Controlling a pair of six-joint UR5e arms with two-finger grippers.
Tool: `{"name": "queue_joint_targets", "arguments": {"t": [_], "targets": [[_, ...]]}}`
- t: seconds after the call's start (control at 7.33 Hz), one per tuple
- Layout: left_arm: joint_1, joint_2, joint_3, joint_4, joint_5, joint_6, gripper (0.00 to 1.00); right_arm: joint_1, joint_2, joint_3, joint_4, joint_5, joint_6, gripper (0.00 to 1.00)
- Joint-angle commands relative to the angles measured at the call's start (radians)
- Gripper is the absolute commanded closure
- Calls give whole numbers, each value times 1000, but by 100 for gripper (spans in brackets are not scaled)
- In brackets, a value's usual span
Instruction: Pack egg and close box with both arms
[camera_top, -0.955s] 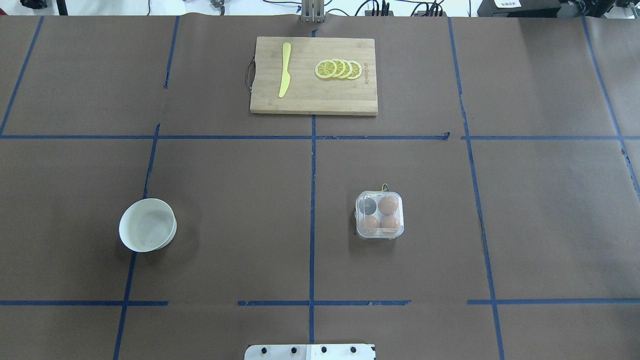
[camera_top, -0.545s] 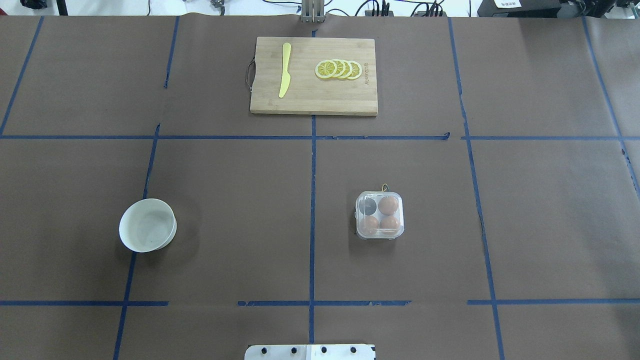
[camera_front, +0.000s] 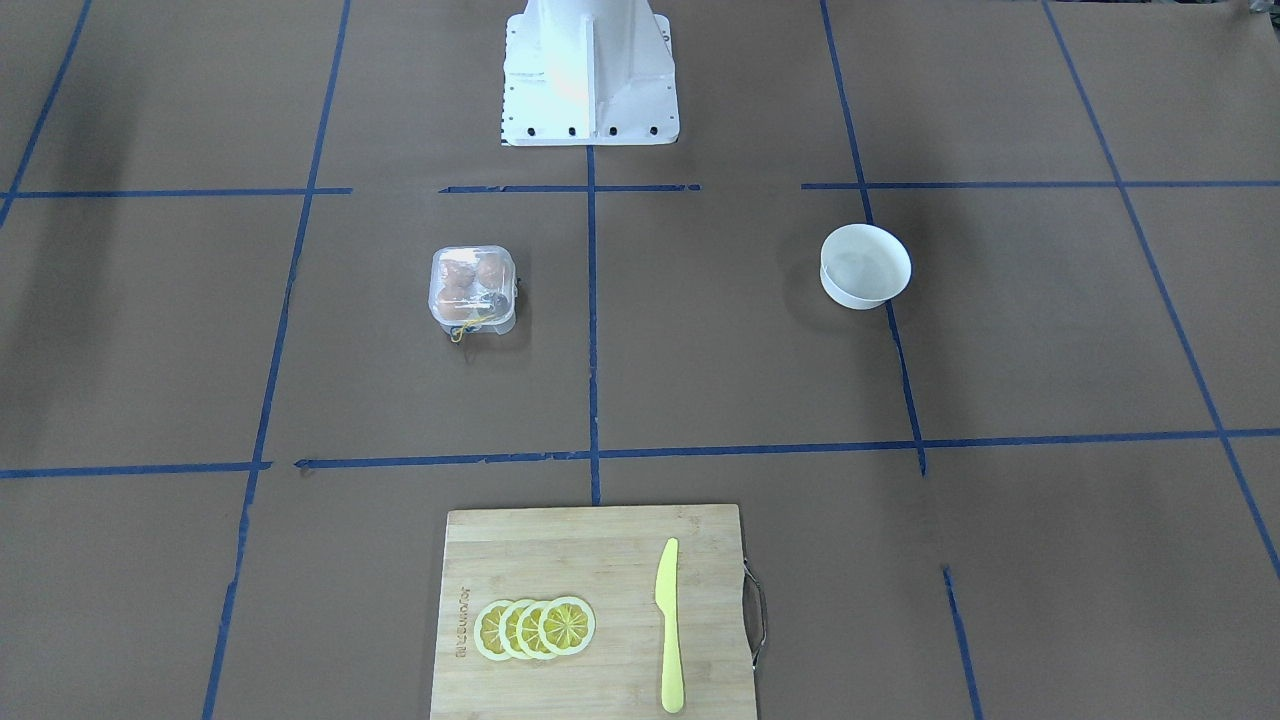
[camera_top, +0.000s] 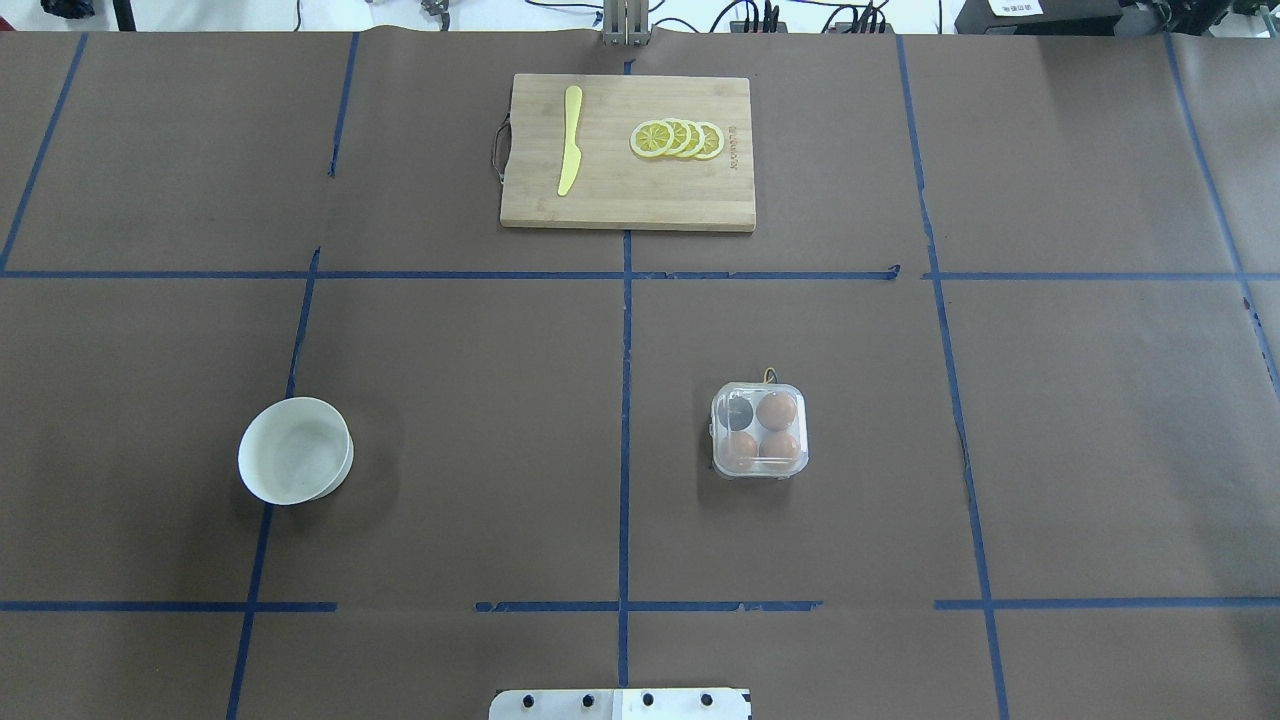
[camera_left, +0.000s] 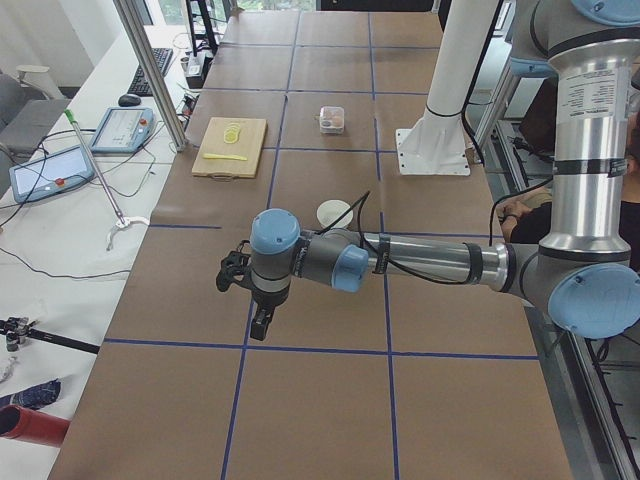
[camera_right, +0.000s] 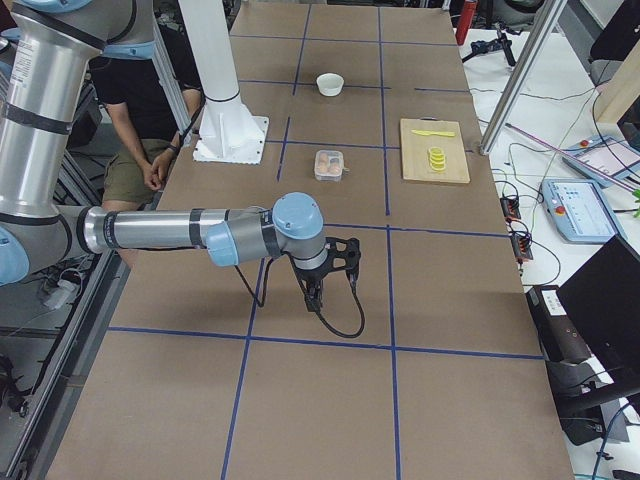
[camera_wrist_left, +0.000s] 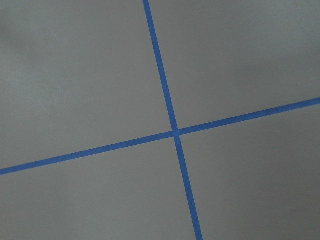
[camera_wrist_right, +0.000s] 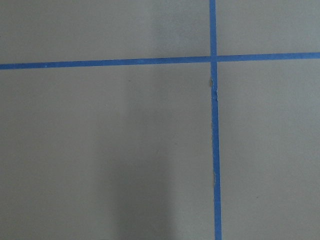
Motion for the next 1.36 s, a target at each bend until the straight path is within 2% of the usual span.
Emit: {"name": "queue_joint_targets", "arguments": {"t": [0.0, 0.14, 0.27, 1.23], "targets": [[-2, 12, 12, 54, -11, 0, 0, 0, 0, -8, -1, 3, 3, 0], [-2, 12, -2, 125, -11, 0, 0, -1, 0, -13, 0, 12, 3, 0], [-5, 15, -20, 143, -11, 0, 0, 0, 0, -12, 3, 25, 1, 0], [-2, -9, -16, 135, -11, -2, 0, -1, 0, -8, 9, 27, -2, 0]]}}
